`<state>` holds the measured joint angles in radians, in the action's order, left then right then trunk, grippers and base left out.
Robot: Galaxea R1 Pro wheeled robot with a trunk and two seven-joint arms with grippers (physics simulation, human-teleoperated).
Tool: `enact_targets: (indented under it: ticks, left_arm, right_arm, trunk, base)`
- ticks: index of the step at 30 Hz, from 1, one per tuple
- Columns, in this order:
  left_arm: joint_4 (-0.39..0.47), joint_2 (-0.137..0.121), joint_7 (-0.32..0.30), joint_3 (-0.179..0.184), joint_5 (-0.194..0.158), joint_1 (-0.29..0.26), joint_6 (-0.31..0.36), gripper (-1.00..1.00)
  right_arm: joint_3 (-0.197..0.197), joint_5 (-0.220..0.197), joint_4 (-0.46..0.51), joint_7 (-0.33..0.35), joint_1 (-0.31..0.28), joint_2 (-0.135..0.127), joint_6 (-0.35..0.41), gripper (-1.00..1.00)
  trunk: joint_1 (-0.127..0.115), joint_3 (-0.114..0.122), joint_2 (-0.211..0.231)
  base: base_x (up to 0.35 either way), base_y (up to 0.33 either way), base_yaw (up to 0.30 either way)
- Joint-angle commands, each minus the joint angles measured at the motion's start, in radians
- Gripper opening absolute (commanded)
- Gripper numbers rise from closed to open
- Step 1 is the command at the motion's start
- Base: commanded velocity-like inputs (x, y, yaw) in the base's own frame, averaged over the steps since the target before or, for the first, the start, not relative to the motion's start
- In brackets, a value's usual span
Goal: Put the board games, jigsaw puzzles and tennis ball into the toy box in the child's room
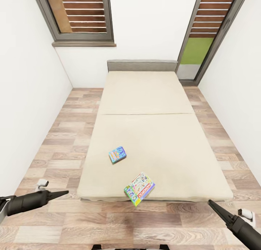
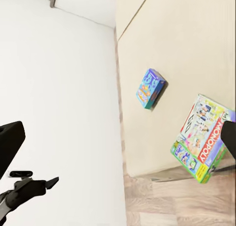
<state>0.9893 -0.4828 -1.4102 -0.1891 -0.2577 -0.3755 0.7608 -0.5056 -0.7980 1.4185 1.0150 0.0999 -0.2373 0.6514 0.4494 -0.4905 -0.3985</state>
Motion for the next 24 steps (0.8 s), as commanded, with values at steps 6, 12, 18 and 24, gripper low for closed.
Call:
enact_targets:
  ticks: [6,12,18,24]
  left_arm:
    - [-0.019,0.007,0.072,0.003,0.006,0.000,0.009,1.00]
    - [-0.123,0.023,0.212,-0.003,0.023,-0.002,-0.001,1.00]
    - [-0.170,0.050,0.334,-0.002,0.027,-0.010,-0.050,1.00]
    - [-0.180,0.069,0.438,-0.002,0.027,-0.013,-0.065,1.00]
  right_arm:
    - [-0.001,-0.006,-0.104,-0.001,-0.018,-0.014,-0.025,1.00]
    - [-0.002,-0.006,-0.177,-0.002,-0.042,-0.021,-0.034,1.00]
    - [-0.002,-0.006,-0.214,-0.008,-0.058,-0.022,-0.036,1.00]
    - [-0.002,-0.001,-0.230,-0.043,-0.064,-0.023,-0.036,1.00]
  trunk:
    - [0.001,0.009,-0.002]
    - [0.001,0.019,-0.002]
    - [0.001,0.028,-0.002]
    - [0.001,0.038,-0.002]
  base:
    - [0.000,0.000,0.000]
    - [0.000,0.000,0.000]
    - [0.000,0.000,0.000]
    - [0.000,0.000,0.000]
